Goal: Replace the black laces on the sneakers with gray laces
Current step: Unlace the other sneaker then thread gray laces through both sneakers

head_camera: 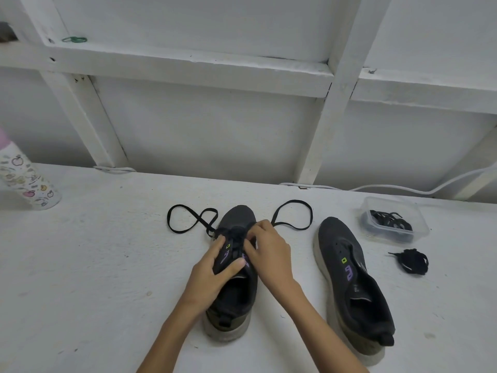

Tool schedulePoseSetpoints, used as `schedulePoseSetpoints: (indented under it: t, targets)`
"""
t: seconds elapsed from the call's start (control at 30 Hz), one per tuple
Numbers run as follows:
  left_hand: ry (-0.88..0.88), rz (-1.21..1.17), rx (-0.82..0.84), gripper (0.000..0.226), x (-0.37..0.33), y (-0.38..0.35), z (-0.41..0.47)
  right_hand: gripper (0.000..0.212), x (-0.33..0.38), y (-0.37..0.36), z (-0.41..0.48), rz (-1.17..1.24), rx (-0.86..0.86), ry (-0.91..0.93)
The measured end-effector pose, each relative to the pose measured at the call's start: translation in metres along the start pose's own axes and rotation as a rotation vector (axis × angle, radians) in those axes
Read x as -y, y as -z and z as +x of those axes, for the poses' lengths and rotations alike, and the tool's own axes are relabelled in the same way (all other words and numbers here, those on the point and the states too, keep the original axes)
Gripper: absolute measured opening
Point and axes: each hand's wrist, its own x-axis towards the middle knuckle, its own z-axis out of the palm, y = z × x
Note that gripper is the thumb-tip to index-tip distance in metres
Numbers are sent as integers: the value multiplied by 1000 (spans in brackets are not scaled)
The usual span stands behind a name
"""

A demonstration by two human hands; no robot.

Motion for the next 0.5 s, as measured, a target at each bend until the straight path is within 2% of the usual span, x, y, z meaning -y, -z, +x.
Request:
schedulePoseSetpoints:
  t: [0.33, 0.4, 0.5]
  targets:
    - [-23, 25, 7, 86, -1, 0, 1, 14, 4, -11, 20, -41, -63, 41]
    - [-21, 28, 3, 87, 0, 0, 1, 14, -5, -7, 19, 73, -43, 22]
    - [-13, 30, 2, 87, 3, 0, 2, 12, -22, 4, 19, 466, 24, -100]
